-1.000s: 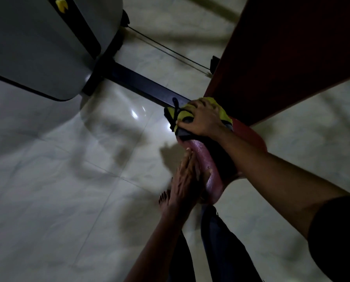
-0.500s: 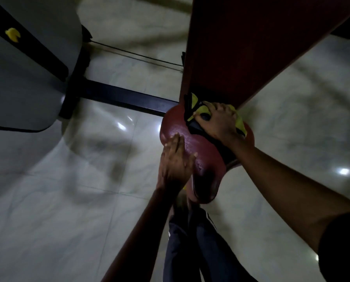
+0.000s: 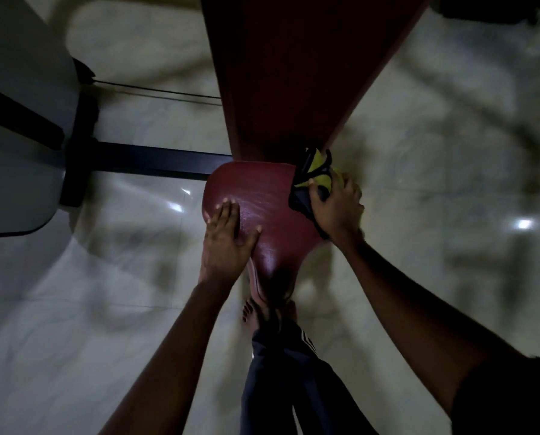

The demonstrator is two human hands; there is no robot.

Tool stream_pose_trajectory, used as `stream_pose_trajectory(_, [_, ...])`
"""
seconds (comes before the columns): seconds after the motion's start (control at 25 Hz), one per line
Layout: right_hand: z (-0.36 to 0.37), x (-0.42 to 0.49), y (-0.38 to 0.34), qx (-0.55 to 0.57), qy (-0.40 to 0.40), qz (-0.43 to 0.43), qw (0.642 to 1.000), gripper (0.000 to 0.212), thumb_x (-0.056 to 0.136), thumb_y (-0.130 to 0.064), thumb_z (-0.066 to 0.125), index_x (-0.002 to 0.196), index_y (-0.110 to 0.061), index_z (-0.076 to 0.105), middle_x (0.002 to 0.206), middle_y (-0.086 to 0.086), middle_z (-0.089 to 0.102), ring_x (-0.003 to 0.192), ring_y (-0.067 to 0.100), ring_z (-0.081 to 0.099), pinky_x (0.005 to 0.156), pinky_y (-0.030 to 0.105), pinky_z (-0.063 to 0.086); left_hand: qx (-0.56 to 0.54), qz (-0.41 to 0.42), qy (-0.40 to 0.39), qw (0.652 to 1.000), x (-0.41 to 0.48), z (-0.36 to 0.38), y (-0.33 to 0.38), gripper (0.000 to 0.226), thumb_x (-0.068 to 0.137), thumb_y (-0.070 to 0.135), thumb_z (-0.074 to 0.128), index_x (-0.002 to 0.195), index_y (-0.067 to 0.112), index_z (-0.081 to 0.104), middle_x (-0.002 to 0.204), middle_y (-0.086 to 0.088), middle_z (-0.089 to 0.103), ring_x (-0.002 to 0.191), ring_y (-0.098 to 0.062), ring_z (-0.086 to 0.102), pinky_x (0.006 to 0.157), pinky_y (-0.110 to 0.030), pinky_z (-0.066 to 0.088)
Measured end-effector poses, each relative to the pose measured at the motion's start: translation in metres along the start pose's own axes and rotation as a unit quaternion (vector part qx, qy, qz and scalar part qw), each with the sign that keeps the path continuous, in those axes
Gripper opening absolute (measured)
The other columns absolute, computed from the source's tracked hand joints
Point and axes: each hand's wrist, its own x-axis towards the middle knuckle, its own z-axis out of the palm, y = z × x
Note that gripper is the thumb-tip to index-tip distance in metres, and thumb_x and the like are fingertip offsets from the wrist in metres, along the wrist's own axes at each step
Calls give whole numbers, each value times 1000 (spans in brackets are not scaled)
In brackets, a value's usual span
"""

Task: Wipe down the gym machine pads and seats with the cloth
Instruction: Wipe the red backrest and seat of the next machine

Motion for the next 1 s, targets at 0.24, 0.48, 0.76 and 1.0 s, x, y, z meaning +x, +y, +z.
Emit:
stream_pose_trajectory(0.24, [-3,-17,0,110,-6,121,987,71,96,-68,35,154,-26,29,156,14,32,137,42,35,104,60,38,-1,5,11,1000,0,-2,-2,74,93,52,58,151,12,36,159,-8,30,149,-23,22,122,-41,19])
stream_pose_trajectory(0.48, [13,-78,-14,247,35,226,942,74,101,-56,40,159,-17,16,159,19,23,140,42,30,111,52,30,-14,27,8,1000,0,-3,-12,63,99,41,54,151,10,37,158,-9,32,149,-21,23,122,-41,20])
stream_pose_trajectory(0.76, [10,-85,-32,307,18,330,892,72,102,-56,35,160,-22,7,159,23,21,136,46,37,108,52,36,127,155,-27,979,30,-40,-41,48,97,30,59,143,17,52,148,-12,48,130,-35,48,106,-46,41])
stream_pose_trajectory(1.0, [26,-133,-54,283,26,266,921,77,99,-55,39,159,-19,7,147,29,37,124,50,49,102,57,45,55,97,-76,991,39,-49,-59,66,90,53,62,148,27,44,157,-13,32,140,-31,40,115,-44,34])
